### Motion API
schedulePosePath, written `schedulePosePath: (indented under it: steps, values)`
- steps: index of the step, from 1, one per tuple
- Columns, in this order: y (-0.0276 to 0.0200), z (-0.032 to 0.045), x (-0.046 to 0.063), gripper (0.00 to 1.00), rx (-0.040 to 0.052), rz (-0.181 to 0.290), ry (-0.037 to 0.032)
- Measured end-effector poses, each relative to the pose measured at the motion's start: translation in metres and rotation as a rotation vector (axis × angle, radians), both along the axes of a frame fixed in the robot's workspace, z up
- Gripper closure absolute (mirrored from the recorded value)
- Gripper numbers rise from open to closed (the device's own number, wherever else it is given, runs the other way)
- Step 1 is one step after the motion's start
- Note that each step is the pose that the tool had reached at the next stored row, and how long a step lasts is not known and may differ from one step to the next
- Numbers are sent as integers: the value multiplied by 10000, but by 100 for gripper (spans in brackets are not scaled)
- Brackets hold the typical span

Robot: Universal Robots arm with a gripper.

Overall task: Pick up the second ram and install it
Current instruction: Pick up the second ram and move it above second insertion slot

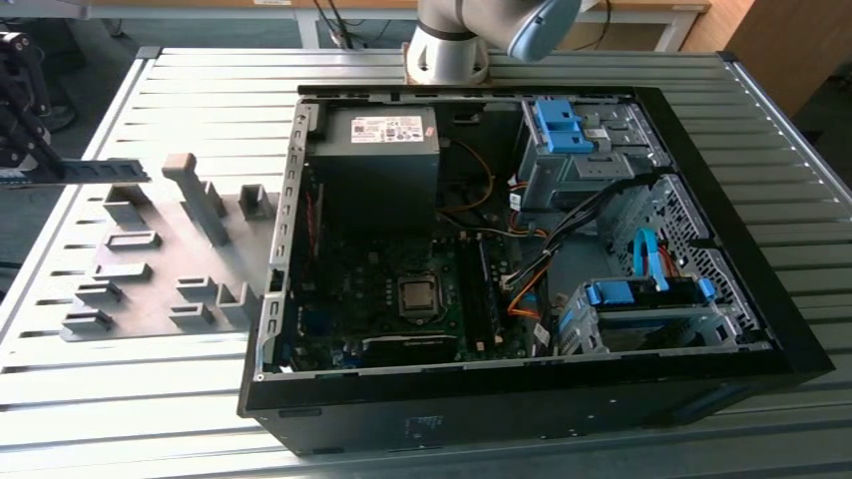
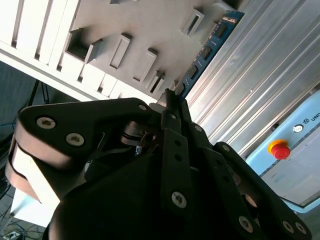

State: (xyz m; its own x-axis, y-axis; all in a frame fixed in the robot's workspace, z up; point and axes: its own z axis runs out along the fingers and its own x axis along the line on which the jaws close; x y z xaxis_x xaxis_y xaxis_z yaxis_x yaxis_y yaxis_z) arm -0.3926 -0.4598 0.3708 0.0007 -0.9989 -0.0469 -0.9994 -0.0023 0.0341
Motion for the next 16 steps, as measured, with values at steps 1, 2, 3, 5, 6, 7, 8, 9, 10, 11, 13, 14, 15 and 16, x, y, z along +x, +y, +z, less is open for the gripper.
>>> schedulePosePath:
  steps: [1,2,3,5,6,7,8,9,10,11,13,14,15,16]
  values:
    - [0,1,6,86,0,1,1]
    - [0,1,13,86,-1,1,1]
    - [0,1,19,86,-1,1,1]
    - [0,1,35,86,-1,1,1]
    - [0,1,43,86,-1,0,1]
    - [0,1,53,86,-1,1,1]
    - [0,1,62,86,-1,0,1]
    - [0,1,71,86,0,1,1]
    - [0,0,80,86,0,2,1]
    - [0,0,87,86,0,1,0]
    - [0,0,92,86,0,0,1]
    - [0,0,92,86,0,0,0]
    - [0,0,93,86,-1,1,1]
    - [0,0,94,86,0,1,1]
